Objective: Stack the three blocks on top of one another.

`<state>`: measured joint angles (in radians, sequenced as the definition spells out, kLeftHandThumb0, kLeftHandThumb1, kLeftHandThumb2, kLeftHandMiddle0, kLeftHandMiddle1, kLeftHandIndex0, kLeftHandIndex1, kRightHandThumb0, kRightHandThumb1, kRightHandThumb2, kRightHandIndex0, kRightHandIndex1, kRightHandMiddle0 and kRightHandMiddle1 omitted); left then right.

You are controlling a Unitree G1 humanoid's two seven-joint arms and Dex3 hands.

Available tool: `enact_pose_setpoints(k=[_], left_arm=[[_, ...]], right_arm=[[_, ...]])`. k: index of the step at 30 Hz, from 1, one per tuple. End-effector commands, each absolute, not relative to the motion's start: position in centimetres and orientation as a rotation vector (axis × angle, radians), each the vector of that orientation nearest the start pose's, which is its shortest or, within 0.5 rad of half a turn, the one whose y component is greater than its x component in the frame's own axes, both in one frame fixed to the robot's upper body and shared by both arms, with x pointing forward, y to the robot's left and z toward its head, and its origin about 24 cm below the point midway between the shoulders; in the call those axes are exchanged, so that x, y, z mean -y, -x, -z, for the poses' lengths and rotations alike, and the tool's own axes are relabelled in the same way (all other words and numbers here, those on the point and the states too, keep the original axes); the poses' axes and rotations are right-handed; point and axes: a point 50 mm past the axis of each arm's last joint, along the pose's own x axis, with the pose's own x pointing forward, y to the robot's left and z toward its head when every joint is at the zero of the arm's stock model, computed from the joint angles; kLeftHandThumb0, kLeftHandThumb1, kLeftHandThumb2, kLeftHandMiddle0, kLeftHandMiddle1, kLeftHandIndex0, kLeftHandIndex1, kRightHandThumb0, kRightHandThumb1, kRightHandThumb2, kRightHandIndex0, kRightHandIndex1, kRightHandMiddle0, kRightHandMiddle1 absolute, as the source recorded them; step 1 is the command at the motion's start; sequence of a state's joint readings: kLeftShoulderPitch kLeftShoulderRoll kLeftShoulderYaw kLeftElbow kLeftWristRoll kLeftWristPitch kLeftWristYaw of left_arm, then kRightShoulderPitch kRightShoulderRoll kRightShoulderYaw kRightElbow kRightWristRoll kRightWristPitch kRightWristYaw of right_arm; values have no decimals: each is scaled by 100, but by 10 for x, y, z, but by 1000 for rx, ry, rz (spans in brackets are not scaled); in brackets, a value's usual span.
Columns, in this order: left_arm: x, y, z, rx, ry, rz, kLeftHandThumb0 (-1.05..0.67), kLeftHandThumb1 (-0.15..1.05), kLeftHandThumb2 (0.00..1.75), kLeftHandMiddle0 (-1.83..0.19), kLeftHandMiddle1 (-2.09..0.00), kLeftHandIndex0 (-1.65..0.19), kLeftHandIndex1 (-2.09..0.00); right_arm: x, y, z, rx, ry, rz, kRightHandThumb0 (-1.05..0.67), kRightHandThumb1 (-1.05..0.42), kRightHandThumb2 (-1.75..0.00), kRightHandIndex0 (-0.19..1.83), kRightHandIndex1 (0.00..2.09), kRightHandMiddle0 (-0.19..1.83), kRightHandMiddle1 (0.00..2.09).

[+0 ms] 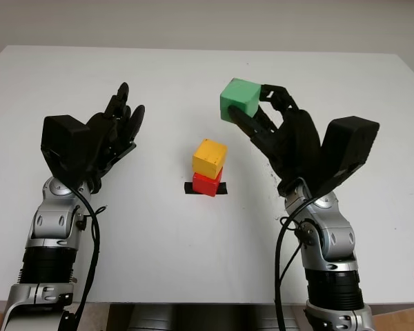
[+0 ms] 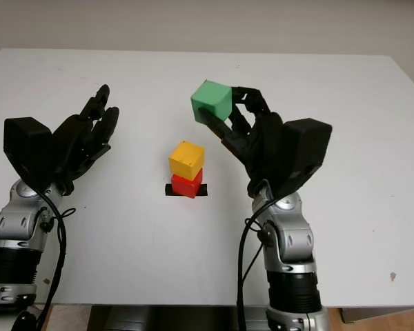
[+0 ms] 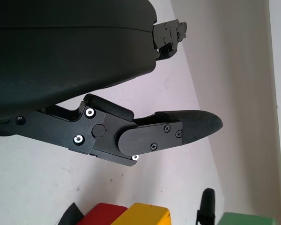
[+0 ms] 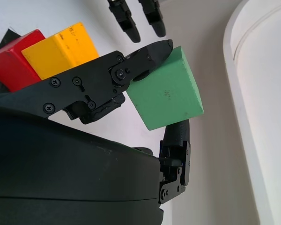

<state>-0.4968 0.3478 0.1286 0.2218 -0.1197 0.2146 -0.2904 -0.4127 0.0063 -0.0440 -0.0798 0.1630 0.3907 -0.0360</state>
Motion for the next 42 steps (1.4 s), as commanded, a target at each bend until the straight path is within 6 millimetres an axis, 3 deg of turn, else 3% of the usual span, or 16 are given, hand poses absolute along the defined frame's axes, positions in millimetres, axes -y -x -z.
enact_pose_setpoints(k=[1,24,42], left_arm=[[-210,-339,-135,62,-190,191,-70,105,56,19,0,19,0],[-208,-339,-134,36,-198,175,-73,105,54,19,0,19,0],[-205,-340,-134,25,-207,193,-73,105,54,19,0,19,0]], right_arm=[[119,-318,-137,86,-157,-116,-43,-93,-5,33,5,31,163],[98,-304,-119,31,-176,-187,-44,-92,-6,31,4,30,160],[100,-294,-112,0,-185,-186,-43,-93,-5,31,5,30,155]])
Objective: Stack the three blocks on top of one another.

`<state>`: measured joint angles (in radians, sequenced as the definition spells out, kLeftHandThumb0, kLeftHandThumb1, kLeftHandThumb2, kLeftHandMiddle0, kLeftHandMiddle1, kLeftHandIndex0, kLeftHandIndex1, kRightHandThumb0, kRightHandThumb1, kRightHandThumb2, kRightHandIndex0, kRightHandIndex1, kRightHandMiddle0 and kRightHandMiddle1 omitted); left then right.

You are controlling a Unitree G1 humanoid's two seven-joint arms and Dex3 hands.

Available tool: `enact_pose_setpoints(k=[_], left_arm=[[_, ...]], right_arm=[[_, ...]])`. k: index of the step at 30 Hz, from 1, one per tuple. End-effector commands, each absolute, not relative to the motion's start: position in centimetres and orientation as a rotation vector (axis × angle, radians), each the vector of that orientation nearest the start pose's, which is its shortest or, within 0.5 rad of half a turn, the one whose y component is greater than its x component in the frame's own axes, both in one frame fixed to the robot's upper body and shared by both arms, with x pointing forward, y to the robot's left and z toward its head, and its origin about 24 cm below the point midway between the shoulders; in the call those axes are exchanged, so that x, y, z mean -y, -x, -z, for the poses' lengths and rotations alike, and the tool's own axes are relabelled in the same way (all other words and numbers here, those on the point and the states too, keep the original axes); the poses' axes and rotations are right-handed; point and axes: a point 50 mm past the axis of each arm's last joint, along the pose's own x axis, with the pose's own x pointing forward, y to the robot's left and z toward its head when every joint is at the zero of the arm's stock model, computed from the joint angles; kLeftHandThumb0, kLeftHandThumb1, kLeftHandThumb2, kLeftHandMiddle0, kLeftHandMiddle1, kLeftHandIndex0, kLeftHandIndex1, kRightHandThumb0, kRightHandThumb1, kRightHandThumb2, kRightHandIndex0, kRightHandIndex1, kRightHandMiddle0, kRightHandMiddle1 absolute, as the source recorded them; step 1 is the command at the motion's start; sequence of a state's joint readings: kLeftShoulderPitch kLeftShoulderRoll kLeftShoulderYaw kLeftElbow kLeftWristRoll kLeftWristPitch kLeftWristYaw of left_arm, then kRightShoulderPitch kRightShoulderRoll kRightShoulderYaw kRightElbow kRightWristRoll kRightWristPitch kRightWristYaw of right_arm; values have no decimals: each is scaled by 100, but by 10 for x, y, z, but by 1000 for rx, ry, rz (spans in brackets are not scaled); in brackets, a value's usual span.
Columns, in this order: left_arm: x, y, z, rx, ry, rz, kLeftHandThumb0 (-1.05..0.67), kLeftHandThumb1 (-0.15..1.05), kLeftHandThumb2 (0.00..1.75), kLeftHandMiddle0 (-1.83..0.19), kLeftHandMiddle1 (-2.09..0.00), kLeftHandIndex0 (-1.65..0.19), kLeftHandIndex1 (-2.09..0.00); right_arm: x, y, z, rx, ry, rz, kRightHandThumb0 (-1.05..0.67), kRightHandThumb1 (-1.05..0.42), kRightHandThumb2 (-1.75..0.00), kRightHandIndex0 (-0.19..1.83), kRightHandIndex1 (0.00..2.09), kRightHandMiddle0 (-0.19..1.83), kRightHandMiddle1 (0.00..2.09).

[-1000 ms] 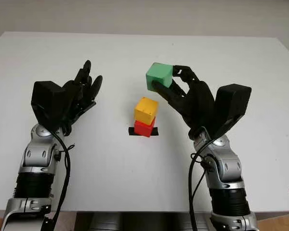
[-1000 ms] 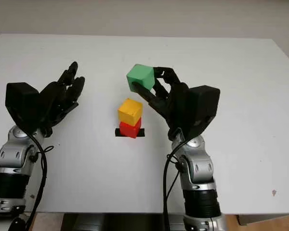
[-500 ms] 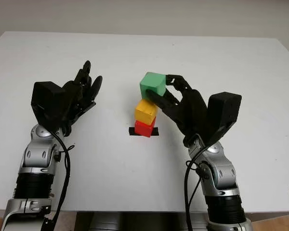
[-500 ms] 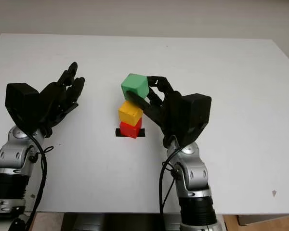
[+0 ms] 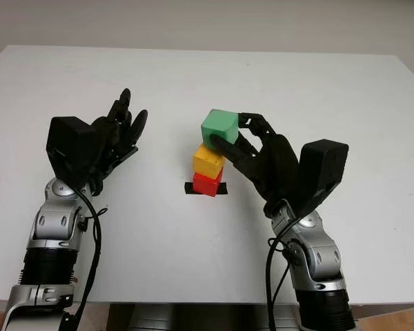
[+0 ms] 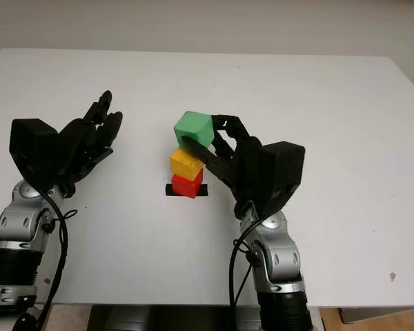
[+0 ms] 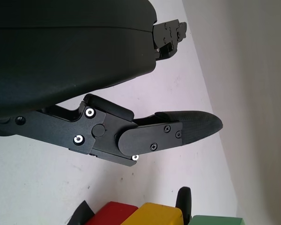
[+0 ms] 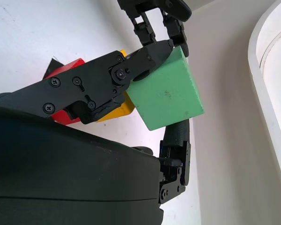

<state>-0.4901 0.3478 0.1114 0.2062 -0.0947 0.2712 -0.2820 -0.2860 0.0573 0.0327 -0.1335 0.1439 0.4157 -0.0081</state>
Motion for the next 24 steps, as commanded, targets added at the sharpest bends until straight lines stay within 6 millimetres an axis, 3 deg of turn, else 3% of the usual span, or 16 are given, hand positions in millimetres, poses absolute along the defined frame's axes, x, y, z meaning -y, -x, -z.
enact_pose_setpoints(k=[1,24], left_arm=[[-205,-340,-134,21,-205,194,-73,105,53,19,0,19,0],[-205,-337,-131,2,-190,183,-74,105,53,19,0,19,0]], right_arm=[[100,-294,-112,-3,-187,-187,-43,-93,-5,31,5,30,156],[90,-295,-106,-46,-209,-213,-42,-95,-6,28,5,25,161]])
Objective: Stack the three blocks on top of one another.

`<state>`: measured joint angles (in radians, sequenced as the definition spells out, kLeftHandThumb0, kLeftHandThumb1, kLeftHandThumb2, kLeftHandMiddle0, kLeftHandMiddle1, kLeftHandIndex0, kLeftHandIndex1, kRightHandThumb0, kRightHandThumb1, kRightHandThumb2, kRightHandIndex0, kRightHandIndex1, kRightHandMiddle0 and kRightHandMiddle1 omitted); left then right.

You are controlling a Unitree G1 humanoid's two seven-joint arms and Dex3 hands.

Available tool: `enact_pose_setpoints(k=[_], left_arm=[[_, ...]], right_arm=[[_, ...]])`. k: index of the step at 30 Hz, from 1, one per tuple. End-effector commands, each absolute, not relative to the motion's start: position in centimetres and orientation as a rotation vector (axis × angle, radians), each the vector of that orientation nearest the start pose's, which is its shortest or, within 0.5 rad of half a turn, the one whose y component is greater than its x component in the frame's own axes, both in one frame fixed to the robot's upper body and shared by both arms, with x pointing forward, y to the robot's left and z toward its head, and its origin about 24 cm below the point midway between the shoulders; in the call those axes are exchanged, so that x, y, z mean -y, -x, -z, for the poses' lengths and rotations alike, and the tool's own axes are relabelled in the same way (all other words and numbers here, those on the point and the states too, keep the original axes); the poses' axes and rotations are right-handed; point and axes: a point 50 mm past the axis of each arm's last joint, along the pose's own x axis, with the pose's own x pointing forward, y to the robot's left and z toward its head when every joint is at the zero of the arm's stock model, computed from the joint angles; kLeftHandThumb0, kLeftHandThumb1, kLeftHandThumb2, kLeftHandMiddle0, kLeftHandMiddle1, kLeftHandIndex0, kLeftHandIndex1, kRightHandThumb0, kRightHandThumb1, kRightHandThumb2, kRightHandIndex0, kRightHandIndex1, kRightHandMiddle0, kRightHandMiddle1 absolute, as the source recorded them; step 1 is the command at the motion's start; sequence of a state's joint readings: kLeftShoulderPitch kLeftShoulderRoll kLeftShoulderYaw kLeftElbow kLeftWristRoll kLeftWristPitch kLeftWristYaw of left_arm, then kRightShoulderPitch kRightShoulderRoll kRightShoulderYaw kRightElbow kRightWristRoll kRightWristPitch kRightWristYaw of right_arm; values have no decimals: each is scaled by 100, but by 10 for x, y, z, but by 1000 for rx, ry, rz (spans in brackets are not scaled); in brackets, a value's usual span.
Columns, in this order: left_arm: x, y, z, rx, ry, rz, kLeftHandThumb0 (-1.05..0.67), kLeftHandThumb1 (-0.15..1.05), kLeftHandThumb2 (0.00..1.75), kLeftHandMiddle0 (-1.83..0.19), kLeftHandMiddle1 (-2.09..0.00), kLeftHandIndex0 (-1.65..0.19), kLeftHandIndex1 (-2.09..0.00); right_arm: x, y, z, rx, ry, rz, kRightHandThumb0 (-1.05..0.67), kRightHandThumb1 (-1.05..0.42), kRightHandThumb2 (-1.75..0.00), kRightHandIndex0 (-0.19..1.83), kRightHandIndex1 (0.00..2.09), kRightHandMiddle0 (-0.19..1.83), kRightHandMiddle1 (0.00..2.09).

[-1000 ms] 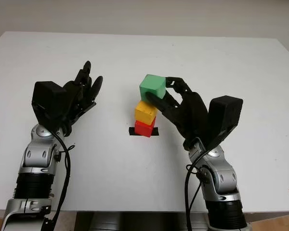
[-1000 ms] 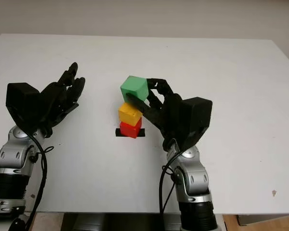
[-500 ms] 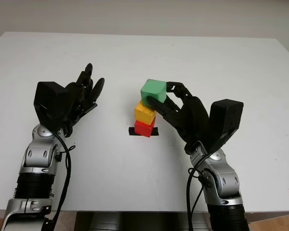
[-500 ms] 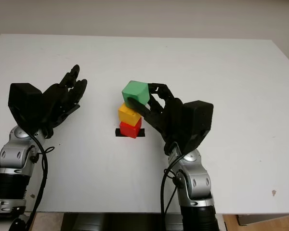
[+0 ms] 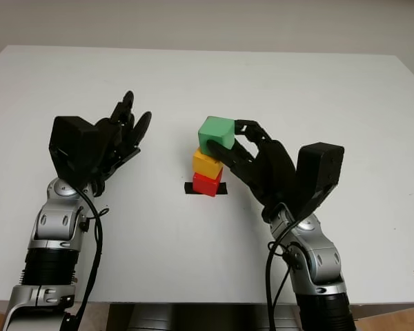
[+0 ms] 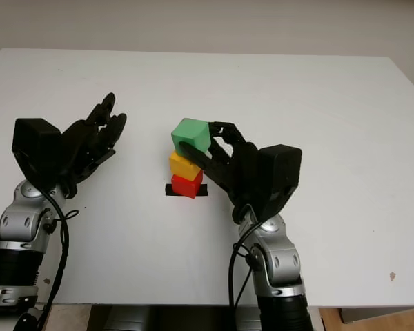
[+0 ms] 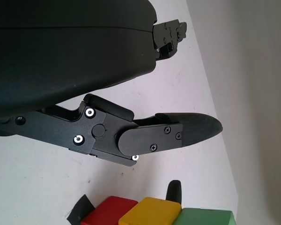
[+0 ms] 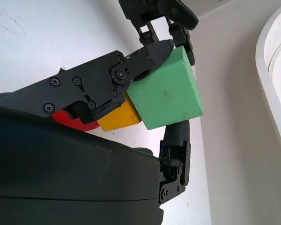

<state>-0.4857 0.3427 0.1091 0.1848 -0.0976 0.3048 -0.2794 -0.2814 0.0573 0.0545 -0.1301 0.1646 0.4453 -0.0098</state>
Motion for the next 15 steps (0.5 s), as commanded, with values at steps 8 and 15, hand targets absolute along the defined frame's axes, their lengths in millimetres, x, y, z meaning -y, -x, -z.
enact_pose_setpoints(k=[8,15], left_arm=[[-204,-337,-131,4,-178,176,-73,105,53,19,0,19,0],[-204,-336,-131,14,-186,175,-73,105,54,19,0,19,0]], right_arm=[[88,-295,-107,-54,-217,-230,-43,-95,-5,27,4,24,164],[89,-293,-104,-76,-198,-231,-44,-94,-5,28,5,24,164]])
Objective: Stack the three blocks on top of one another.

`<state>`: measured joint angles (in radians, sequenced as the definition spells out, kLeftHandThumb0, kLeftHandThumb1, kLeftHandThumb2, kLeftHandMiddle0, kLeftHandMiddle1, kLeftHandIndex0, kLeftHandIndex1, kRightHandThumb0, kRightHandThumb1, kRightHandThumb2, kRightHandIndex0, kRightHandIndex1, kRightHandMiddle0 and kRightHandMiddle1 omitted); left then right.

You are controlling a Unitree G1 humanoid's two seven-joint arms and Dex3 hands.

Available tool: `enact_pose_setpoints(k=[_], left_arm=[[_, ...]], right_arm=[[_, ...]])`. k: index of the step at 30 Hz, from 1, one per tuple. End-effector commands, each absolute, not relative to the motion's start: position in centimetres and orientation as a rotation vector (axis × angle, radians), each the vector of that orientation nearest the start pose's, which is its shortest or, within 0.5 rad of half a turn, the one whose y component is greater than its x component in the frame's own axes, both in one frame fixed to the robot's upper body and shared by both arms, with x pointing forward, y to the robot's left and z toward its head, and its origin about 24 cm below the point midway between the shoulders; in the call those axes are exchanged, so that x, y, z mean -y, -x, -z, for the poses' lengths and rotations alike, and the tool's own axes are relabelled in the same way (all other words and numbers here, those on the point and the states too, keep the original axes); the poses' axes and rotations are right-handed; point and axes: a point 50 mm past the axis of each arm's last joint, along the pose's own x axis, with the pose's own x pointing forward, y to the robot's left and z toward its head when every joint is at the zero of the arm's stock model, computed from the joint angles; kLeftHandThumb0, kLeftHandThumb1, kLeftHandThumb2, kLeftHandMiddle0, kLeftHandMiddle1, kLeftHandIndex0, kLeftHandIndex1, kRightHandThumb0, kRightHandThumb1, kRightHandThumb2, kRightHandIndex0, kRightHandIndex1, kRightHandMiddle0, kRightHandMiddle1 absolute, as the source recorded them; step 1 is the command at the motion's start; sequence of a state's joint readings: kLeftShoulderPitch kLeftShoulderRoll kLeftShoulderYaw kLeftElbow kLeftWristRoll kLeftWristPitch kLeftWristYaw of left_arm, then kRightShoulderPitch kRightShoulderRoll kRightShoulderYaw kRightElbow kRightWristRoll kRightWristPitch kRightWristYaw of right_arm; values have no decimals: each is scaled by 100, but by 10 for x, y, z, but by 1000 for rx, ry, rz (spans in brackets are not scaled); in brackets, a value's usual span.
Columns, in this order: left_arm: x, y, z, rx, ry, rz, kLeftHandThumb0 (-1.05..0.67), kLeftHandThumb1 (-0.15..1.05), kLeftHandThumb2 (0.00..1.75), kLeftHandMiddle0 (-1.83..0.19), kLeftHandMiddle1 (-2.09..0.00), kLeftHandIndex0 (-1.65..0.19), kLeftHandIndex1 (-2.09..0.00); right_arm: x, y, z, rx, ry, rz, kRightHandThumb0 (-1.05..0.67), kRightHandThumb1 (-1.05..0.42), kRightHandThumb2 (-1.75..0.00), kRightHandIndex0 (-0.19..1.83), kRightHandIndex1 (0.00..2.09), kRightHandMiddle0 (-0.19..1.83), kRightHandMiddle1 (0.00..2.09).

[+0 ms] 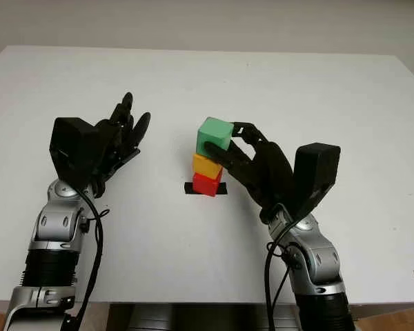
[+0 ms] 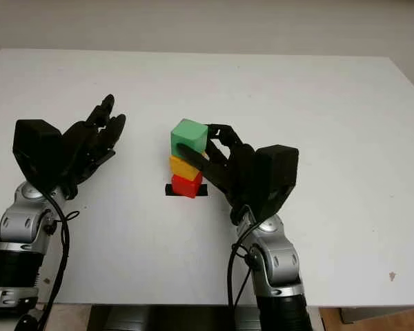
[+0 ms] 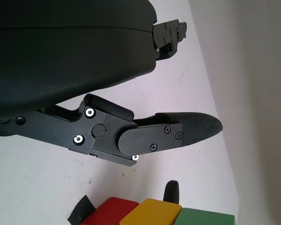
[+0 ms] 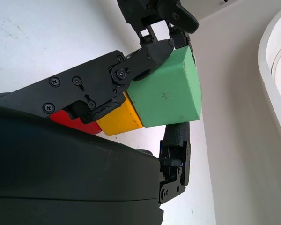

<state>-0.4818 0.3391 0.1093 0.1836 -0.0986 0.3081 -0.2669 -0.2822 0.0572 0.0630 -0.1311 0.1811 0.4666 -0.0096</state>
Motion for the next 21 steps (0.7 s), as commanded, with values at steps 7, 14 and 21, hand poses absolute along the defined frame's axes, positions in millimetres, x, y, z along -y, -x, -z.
enact_pose_setpoints(k=[7,14,21], left_arm=[[-204,-336,-131,15,-180,171,-73,105,54,19,0,19,0],[-204,-337,-130,2,-178,177,-75,105,51,19,0,19,0],[-205,-337,-130,2,-183,179,-76,105,51,19,0,19,0]], right_arm=[[92,-292,-101,-93,-183,-235,-45,-95,-6,26,5,20,163],[95,-290,-100,-96,-164,-234,-48,-95,-5,23,5,17,132],[100,-289,-97,-91,-147,-213,-56,-94,-5,22,5,14,121]])
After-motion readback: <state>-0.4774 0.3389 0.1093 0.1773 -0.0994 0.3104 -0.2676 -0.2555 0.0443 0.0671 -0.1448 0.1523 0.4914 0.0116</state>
